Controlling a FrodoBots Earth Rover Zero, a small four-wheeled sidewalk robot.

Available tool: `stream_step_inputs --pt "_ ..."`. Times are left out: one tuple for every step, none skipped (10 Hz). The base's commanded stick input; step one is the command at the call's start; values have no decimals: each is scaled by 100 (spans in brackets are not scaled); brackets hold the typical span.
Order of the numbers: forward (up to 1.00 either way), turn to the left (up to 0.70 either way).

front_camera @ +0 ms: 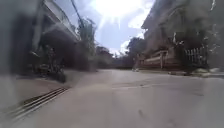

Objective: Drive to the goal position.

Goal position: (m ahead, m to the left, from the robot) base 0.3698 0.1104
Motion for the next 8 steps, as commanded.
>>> stream_step_inputs --pt "100 -4" --pt "100 -4" --pt "100 -3" --pt "100 -1" --pt "100 0" --pt "100 0" --pt "100 0" --pt "100 0"
